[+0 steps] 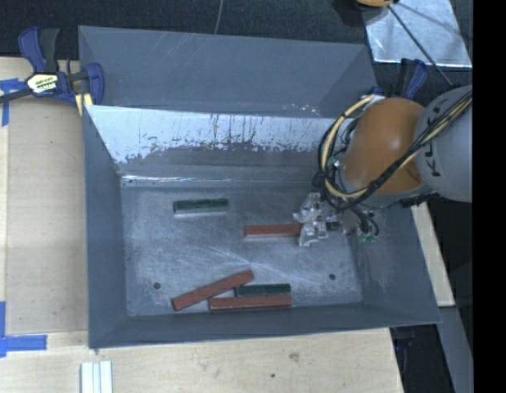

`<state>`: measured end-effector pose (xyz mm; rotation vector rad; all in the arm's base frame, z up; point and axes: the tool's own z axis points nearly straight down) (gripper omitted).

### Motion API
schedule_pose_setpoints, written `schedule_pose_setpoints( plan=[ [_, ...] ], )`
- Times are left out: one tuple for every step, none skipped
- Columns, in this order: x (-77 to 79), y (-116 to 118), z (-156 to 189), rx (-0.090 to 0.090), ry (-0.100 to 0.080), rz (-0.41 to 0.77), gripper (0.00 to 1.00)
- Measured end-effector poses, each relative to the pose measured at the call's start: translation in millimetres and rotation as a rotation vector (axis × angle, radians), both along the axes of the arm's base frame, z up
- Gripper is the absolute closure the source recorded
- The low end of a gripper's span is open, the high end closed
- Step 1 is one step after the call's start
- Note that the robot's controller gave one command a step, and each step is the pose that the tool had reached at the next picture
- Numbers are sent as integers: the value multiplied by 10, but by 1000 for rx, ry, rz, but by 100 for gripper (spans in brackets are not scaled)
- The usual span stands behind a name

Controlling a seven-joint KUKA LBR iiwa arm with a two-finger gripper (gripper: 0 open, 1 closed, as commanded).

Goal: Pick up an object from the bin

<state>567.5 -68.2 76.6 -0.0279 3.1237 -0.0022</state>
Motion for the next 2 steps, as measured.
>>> schedule_pose_setpoints(
  plan=[
    [0, 0, 0, 0, 0, 0, 100],
    [59, 81, 1409, 0, 12, 65, 100]
  ],
)
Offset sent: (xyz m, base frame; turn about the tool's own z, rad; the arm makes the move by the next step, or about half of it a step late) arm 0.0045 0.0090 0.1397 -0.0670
